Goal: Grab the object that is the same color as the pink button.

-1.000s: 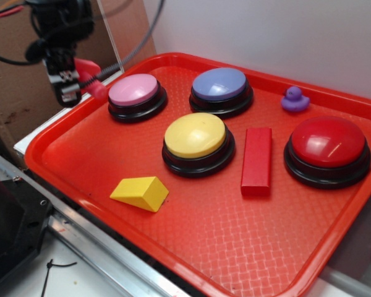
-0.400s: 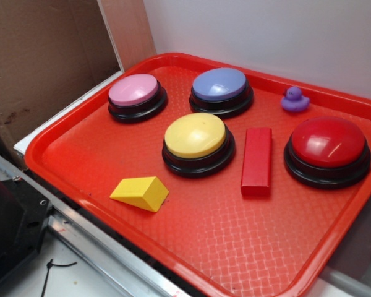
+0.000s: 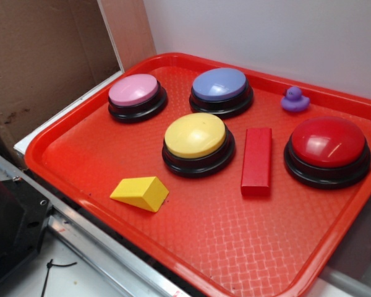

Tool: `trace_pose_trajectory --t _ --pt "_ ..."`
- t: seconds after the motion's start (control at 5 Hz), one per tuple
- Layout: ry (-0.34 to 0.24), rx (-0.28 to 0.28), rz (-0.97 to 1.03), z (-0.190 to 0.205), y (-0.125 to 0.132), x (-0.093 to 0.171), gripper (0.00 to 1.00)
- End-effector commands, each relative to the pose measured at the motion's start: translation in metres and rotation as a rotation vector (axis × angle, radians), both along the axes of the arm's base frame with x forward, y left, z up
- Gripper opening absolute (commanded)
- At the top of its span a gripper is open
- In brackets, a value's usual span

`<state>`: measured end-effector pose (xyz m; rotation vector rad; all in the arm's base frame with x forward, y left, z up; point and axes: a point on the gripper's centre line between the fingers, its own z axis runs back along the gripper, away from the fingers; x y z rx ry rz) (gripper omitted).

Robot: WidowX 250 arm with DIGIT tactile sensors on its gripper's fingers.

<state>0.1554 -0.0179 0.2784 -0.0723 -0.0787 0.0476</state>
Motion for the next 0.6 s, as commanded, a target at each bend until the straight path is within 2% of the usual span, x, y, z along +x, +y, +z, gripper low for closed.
trace_pose_trajectory --t 0.0,0.4 --pt "0.007 0.061 0.008 -0.0182 0.0062 0.0194 0.0" --pt "0.011 0.059 0.016 -0.025 0.0085 0.0264 0.0"
